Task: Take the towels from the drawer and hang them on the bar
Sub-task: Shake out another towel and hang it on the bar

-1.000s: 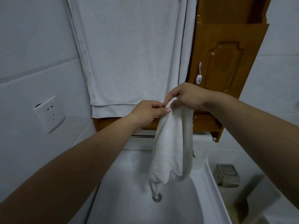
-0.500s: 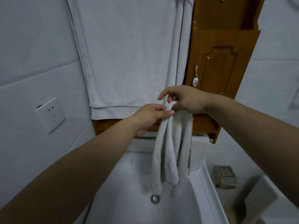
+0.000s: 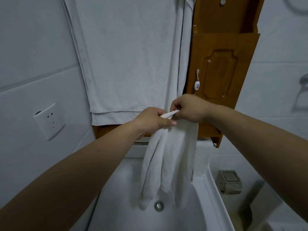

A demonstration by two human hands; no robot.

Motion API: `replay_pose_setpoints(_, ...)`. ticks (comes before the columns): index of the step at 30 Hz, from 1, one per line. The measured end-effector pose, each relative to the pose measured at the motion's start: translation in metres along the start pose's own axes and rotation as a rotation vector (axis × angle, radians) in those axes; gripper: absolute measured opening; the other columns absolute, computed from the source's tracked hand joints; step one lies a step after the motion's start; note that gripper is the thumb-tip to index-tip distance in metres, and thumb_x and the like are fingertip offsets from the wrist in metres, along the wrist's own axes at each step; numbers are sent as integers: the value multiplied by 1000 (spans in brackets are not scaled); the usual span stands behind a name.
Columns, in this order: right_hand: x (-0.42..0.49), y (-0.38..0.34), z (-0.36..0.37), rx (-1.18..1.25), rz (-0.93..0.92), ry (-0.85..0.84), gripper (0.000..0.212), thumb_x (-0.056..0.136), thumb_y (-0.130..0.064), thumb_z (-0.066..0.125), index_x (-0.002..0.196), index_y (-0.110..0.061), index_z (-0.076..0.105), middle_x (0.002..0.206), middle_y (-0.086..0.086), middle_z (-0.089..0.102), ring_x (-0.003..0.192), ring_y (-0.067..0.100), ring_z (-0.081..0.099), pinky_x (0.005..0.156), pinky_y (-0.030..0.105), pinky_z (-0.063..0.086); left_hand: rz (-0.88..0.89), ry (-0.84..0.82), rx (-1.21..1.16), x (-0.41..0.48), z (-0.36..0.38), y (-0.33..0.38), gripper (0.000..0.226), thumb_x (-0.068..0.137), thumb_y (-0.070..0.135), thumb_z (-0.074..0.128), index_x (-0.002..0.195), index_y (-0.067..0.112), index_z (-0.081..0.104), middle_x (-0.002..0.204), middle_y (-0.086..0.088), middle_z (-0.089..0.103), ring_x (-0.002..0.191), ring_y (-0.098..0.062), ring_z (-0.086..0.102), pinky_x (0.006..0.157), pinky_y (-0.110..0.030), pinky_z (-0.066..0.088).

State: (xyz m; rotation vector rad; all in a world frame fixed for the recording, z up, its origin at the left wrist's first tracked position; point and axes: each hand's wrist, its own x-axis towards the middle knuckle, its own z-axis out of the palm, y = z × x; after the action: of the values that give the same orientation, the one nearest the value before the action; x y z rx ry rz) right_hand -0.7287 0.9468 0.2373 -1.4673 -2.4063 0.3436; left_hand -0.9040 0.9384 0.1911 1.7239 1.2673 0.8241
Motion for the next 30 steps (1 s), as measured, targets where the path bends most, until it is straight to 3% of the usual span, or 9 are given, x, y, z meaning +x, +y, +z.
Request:
replay_pose_setpoints(7, 4, 0, -1, -1, 24, 110, 6, 88, -20, 73, 93, -18, 74, 85, -5, 65, 77, 12, 59, 60, 23, 44, 15, 9, 41, -5, -5, -4, 36, 72, 42, 84, 83, 8, 75, 70, 1, 59, 64, -10, 52, 62, -27, 39)
replay_pose_setpoints(10, 3, 13, -4, 27, 78, 171, 6, 89, -19, 72, 94, -17, 74, 88, -3, 67, 81, 14, 61, 69, 28, 54, -9, -13, 29, -7, -16, -15, 58, 62, 51, 85, 88, 2, 72, 74, -10, 64, 69, -15, 56, 67, -31, 42)
replay_pose_setpoints(14, 2, 24, -4, 44, 134, 229, 5, 91, -18, 69, 94, -17, 73, 87, -3, 65, 80, 15, 61, 73, 31, 56, -28, -55, 69, -8, -28, -34, 39, 62, 49, 87, 63, 17, 65, 66, 1, 49, 65, -14, 44, 61, -30, 32)
replay_pose_setpoints(16, 2, 28, -4, 39, 152, 247, 5, 91, -18, 68, 94, -17, 72, 86, -3, 64, 80, 14, 59, 71, 29, 54, -26, -94, 67, -10, -34, -38, 35, 67, 45, 85, 69, 14, 69, 65, 4, 52, 64, -11, 47, 62, -26, 34)
replay_pose_setpoints(18, 2, 33, -5, 42, 187, 253, 5, 91, -19, 68, 94, -16, 72, 87, -1, 65, 81, 15, 59, 72, 32, 54, -38, -91, 78, -16, -42, -38, 23, 79, 34, 80, 74, 14, 70, 58, 13, 55, 53, 0, 48, 53, -13, 36)
replay_pose_setpoints(22, -3, 35, 1, 132, 191, 162, 7, 88, -23, 74, 91, -17, 71, 88, 2, 66, 79, 15, 59, 66, 28, 50, -25, 38, 147, -19, -61, -44, 36, 87, 42, 70, 69, 13, 60, 51, 11, 48, 44, -2, 40, 43, -14, 30)
replay_pose_setpoints(26, -10, 28, 12, 227, 109, -47, 12, 83, -28, 79, 90, -20, 73, 93, 1, 69, 90, 18, 63, 78, 34, 52, -98, 158, 152, -18, -83, -46, 38, 83, 58, 67, 70, 22, 69, 70, 13, 66, 62, -1, 60, 54, -15, 41)
replay_pose_setpoints(30, -13, 23, 22, 405, 79, -143, 21, 79, -32, 83, 92, -17, 77, 93, -1, 75, 88, 15, 71, 80, 32, 59, -109, 253, 548, -12, -96, -51, 61, 80, 66, 64, 57, 14, 45, 59, 2, 50, 56, -15, 48, 51, -30, 31)
